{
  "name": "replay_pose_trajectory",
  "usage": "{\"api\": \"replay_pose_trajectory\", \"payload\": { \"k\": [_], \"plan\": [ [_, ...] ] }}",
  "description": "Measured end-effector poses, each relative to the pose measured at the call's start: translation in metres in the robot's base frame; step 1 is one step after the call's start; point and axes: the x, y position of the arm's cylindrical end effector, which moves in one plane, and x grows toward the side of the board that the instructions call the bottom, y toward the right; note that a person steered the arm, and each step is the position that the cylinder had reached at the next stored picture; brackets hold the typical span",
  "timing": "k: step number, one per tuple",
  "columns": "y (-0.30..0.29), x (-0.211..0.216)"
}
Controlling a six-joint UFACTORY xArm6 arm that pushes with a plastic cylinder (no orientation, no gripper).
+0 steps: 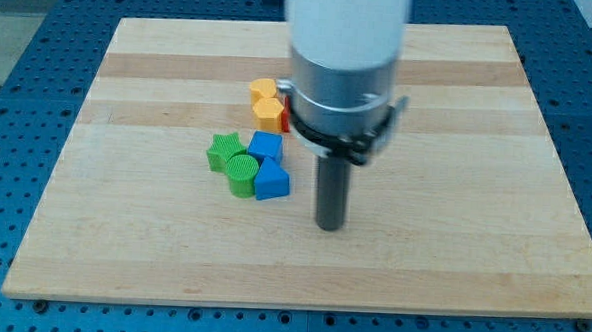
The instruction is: Move your arm to the right of triangle
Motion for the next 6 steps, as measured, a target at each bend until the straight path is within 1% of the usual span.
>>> {"api": "replay_pose_trajectory", "payload": {
  "k": [1, 2, 3, 4, 5, 6],
  "plan": [
    [0.01, 0.011],
    [0.005, -0.004],
    [0.005, -0.032],
    [-0.006, -0.052],
    [-0.045, -0.054],
    [-0.1, -0.054]
  ]
}}
